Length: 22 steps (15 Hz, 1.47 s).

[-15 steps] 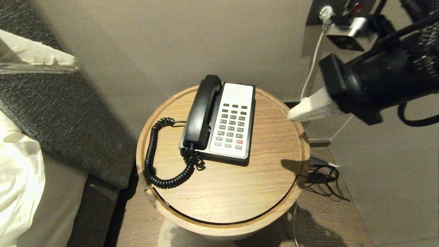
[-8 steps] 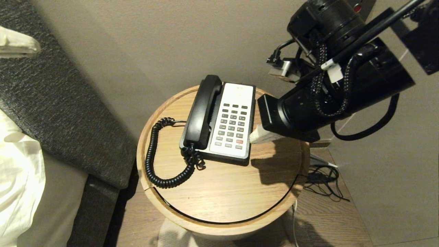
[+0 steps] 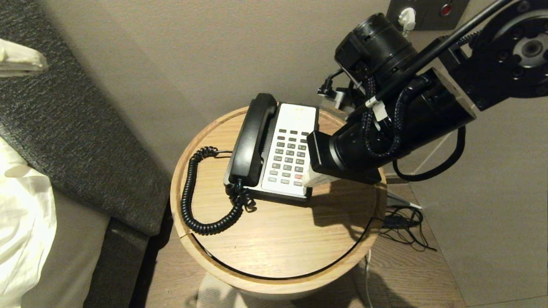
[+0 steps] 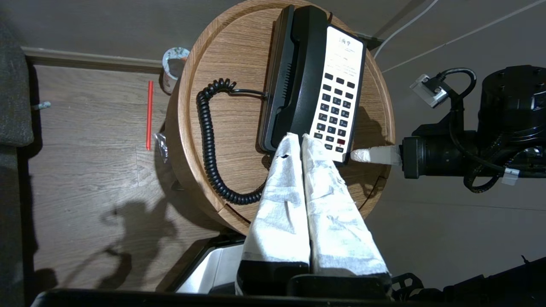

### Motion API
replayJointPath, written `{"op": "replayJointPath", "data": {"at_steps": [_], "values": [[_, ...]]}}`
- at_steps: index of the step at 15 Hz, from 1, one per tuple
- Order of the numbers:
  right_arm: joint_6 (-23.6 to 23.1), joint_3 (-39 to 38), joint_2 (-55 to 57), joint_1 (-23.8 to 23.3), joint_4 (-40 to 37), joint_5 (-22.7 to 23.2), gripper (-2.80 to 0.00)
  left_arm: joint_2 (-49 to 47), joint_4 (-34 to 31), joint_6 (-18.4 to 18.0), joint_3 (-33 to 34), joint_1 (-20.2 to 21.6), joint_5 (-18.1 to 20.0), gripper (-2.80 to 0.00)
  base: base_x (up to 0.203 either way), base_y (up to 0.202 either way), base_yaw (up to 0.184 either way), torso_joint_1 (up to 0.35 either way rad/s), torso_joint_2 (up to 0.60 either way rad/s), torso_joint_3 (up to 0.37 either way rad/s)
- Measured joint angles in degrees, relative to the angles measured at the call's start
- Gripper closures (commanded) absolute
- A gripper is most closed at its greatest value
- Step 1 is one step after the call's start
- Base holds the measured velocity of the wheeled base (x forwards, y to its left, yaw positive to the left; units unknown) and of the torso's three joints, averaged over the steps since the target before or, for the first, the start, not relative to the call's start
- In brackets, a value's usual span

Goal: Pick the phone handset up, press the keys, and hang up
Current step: End the call using the dial pad

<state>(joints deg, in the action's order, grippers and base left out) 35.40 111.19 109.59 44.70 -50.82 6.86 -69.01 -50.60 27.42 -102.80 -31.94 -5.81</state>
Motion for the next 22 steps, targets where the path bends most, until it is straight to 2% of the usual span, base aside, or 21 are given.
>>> {"op": "replayJointPath", "data": {"at_steps": [6, 9, 22], "values": [[0.04, 0.05, 1.42, 0.05, 0.41, 0.11, 0.0, 0.02, 0.05, 0.63, 0.4, 0.35, 0.22, 0.0, 0.0, 0.0, 0.0, 0.0, 0.0, 0.0], [-0.06, 0.05, 1.76, 0.02, 3.1, 0.18, 0.0, 0.02, 0.16, 0.72, 0.6, 0.44, 0.3, 0.0, 0.0, 0.0, 0.0, 0.0, 0.0, 0.0], [-0.57, -0.02, 2.84, -0.09, 3.28, -0.15, 0.0, 0.24, 0.22, 0.89, 1.27, 1.01, 1.46, 0.0, 0.0, 0.0, 0.0, 0.0, 0.0, 0.0]]}}
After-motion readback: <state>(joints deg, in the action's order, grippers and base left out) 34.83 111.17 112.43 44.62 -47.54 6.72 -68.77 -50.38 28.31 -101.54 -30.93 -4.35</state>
